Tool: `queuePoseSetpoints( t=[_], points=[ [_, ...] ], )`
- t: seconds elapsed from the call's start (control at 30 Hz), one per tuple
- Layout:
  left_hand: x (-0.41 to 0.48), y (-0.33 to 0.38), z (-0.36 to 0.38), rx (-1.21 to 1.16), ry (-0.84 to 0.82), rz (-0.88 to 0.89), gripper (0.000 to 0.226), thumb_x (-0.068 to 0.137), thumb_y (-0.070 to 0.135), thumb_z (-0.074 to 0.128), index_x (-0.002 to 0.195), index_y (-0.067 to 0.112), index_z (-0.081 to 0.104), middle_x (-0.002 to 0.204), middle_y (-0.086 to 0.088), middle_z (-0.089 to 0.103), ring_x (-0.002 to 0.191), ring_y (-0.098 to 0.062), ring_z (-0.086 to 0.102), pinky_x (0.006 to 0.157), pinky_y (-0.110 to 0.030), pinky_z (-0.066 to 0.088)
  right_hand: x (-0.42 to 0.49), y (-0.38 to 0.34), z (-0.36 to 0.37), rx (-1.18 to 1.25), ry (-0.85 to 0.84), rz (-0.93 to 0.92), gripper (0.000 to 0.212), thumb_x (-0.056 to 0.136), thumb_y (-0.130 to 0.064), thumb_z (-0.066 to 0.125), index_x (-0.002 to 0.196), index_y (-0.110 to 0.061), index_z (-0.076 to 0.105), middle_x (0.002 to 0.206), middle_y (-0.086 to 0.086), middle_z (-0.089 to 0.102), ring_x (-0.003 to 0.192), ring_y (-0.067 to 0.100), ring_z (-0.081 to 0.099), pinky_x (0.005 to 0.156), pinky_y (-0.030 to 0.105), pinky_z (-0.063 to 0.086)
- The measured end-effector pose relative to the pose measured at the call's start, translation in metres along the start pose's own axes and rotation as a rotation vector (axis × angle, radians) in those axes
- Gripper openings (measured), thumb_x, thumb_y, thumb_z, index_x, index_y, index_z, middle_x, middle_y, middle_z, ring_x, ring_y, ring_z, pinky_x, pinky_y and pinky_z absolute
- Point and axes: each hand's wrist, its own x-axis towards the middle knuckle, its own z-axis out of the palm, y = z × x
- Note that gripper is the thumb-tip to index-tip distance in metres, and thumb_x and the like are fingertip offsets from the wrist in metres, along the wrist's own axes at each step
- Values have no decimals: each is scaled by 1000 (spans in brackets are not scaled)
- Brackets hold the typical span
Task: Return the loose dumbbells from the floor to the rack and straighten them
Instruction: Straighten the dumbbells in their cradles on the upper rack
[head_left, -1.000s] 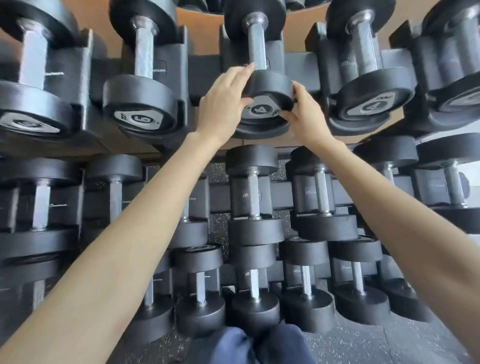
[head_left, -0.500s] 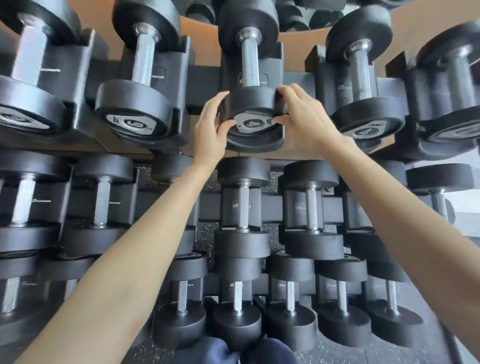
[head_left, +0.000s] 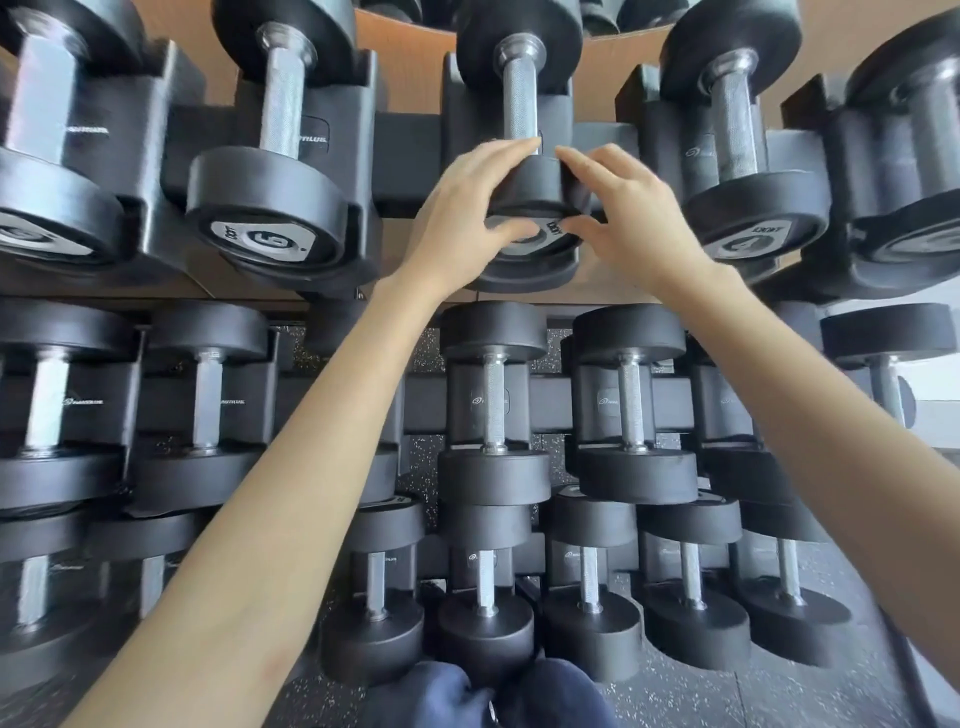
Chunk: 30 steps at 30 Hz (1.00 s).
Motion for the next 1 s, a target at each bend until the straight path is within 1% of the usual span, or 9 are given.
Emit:
queuePoseSetpoints(
  t=[0.1,0.17,0.23,0.3,0.37,0.47,0.67,0.87,1.0],
  points=[
    [8,2,0,-17,5,-21,54,77,18,71,128,15,54,124,-2,57,118,-20,51,105,-40,36,-4,3,17,380,66,111,62,76,-13,71,133,-15,47,109,2,52,100,22,53,93,32,45],
    [5,-3,-2,-84,24,-49,49,75,16,70,122,13,57,120,-1,58,116,-19,52,105,-37,37,-5,7,29,581,43,271,60,73,-10,75,127,-10,50,108,-1,53,100,14,53,97,31,45],
    [2,-6,-3,-141,53,-59,47,75,12,71,120,12,58,117,5,57,115,-14,51,104,-25,36,-6,10,39,610,15,354,54,72,-8,76,119,-6,52,108,1,58,99,13,55,97,31,45],
    [-2,-9,-3,-186,106,-67,46,75,9,71,119,11,59,115,7,55,114,-9,51,102,-17,35,-4,11,43,560,33,326,50,72,-7,75,116,-4,53,112,7,60,97,14,55,94,26,44],
    [-6,-12,0,-235,171,-76,46,74,8,71,119,8,59,114,6,56,112,-6,51,102,-18,36,0,10,40,484,28,258,50,72,-8,75,117,-3,54,115,13,59,99,17,55,93,25,43],
    [-13,-17,7,-312,228,-121,46,75,5,69,120,7,57,116,1,56,114,-5,51,103,-19,36,6,12,30,300,-13,165,47,74,-13,72,117,-3,52,111,15,56,103,28,53,93,41,42],
    [-22,-35,15,-402,266,-201,47,80,10,61,124,16,48,128,-4,52,124,-19,48,110,-40,35,13,1,11,4,-40,7,48,82,-24,66,120,-2,48,113,18,51,108,33,45,86,36,33],
    [-30,-49,23,-534,264,-299,49,82,11,56,127,11,37,125,-4,47,120,-18,47,109,-33,35,22,-16,0,-82,-23,-92,51,82,-28,66,119,1,48,114,19,50,109,33,44,86,39,34],
    [-30,-52,24,-532,228,-348,51,79,25,57,125,21,35,124,-7,52,118,-18,52,106,-34,38,21,-19,2,-78,-3,-77,52,81,-30,67,118,1,48,114,19,50,110,34,44,87,40,36]
  ],
)
